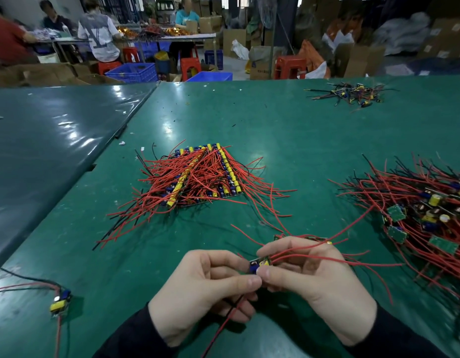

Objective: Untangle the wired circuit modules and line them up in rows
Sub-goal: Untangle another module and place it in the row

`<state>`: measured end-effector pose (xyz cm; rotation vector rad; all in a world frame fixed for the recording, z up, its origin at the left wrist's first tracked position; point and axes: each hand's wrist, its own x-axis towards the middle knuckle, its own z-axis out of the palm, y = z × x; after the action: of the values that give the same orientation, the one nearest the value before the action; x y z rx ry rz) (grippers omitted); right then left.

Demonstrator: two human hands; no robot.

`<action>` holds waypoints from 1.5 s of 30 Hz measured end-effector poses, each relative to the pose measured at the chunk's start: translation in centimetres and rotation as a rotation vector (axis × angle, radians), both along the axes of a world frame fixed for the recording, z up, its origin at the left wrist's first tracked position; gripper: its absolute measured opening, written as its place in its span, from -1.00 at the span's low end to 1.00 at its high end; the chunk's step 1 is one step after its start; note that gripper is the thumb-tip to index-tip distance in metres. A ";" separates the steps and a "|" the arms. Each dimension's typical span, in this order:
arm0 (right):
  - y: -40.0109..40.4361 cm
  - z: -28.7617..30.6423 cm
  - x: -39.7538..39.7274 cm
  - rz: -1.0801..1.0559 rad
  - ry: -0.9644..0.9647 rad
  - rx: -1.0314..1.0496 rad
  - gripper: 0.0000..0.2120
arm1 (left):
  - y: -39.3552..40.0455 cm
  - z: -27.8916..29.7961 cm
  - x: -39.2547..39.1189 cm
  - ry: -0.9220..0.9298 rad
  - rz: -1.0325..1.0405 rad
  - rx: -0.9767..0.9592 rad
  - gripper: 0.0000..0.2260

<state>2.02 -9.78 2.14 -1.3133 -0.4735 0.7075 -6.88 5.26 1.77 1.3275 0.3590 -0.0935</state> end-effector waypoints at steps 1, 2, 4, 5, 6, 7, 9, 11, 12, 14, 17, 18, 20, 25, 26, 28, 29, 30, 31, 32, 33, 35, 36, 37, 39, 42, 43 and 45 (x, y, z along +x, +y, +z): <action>0.0 0.0 0.0 0.004 -0.017 -0.011 -0.77 | 0.0 0.0 0.0 0.007 -0.003 0.008 -0.70; -0.1 0.0 0.0 0.005 -0.037 -0.025 -0.78 | 0.0 -0.1 -0.1 0.014 -0.007 0.015 -0.71; -0.1 0.0 0.1 -0.001 -0.092 -0.055 -0.79 | 0.0 -0.1 -0.1 0.025 -0.018 0.027 -0.72; -0.1 0.0 0.1 -0.009 -0.120 -0.068 -0.79 | 0.1 -0.2 -0.2 0.032 -0.025 0.034 -0.73; -0.2 -0.1 0.1 -0.020 -0.148 -0.078 -0.78 | 0.1 -0.2 -0.2 0.035 -0.034 0.040 -0.77; -0.2 -0.1 0.2 -0.029 -0.172 -0.085 -0.78 | 0.1 -0.2 -0.2 0.033 -0.050 0.047 -0.82; -0.2 -0.2 0.4 -0.035 -0.188 -0.093 -0.77 | 0.0 -0.2 -0.2 0.008 -0.087 0.074 -0.87; -0.2 -0.2 0.6 -0.034 -0.160 -0.082 -0.78 | -0.1 -0.2 -0.2 -0.053 -0.089 0.118 -0.90; -0.2 -0.1 0.7 -0.032 -0.128 -0.074 -0.79 | -0.1 -0.2 -0.2 -0.083 -0.074 0.136 -0.95; -0.2 -0.1 0.9 -0.014 -0.016 -0.071 -0.78 | 0.0 -0.1 -0.3 -0.135 -0.050 0.182 -0.95; -0.2 -0.2 1.0 0.036 0.153 -0.097 -0.77 | 0.3 0.0 -0.3 -0.219 -0.026 0.266 -0.94; -0.2 -0.2 1.0 0.044 0.184 -0.106 -0.78 | 0.4 0.1 -0.3 -0.242 -0.012 0.293 -0.94; -0.3 -0.2 1.0 0.047 0.215 -0.101 -0.77 | 0.7 0.1 -0.4 -0.271 0.009 0.366 -0.95; -0.3 -0.2 0.9 0.035 0.162 -0.016 -0.75 | 1.2 0.6 -0.4 -0.170 -0.084 0.188 -0.95; -0.3 -0.2 0.9 0.033 0.116 -0.003 -0.71 | 1.2 0.5 -0.4 -0.150 -0.099 0.145 -0.94; -0.3 -0.2 0.9 0.026 0.012 0.003 -0.57 | 1.1 0.5 -0.4 -0.127 -0.101 0.078 -0.93; -0.3 -0.1 0.9 0.020 -0.019 0.003 -0.55 | 1.0 0.4 -0.4 -0.120 -0.089 0.054 -0.94; -0.4 -0.1 0.9 0.020 -0.031 0.001 -0.60 | 0.9 0.4 -0.4 -0.117 -0.069 0.045 -0.94; -0.4 -0.1 0.9 0.026 -0.021 0.005 -0.69 | 0.9 0.5 -0.4 -0.117 -0.046 0.054 -0.95; -0.4 0.0 0.9 0.033 -0.005 0.008 -0.75 | 0.8 0.5 -0.4 -0.123 -0.025 0.084 -0.95; -0.4 -0.1 0.9 0.032 0.007 0.005 -0.77 | 0.6 0.4 -0.4 -0.131 -0.006 0.127 -0.94; -0.4 -0.1 0.9 0.028 0.012 0.006 -0.76 | 0.4 0.1 -0.2 -0.145 0.038 0.211 -0.92; -0.4 -0.1 0.9 0.021 0.011 0.016 -0.71 | 0.4 0.0 -0.2 -0.143 0.064 0.227 -0.90; -0.4 -0.1 1.0 0.004 0.008 0.032 -0.63 | 0.4 -0.1 -0.1 -0.132 0.080 0.219 -0.89; -0.5 0.0 1.2 -0.040 -0.001 0.063 -0.49 | 0.7 0.0 -0.1 -0.088 0.051 0.122 -0.90; -0.6 0.3 1.3 -0.043 -0.054 0.083 -0.47 | 1.4 0.3 -0.3 -0.015 -0.064 -0.034 -0.93; -0.6 0.4 1.2 -0.035 -0.075 0.081 -0.51 | 1.6 0.3 -0.4 -0.009 -0.091 -0.043 -0.93; -0.6 0.6 1.1 -0.012 -0.100 0.073 -0.62 | 1.5 0.3 -0.4 -0.024 -0.119 -0.030 -0.93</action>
<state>3.15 -10.41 2.73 -1.2853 -0.5667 0.6113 -7.25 6.80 2.08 1.3184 0.2577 -0.1819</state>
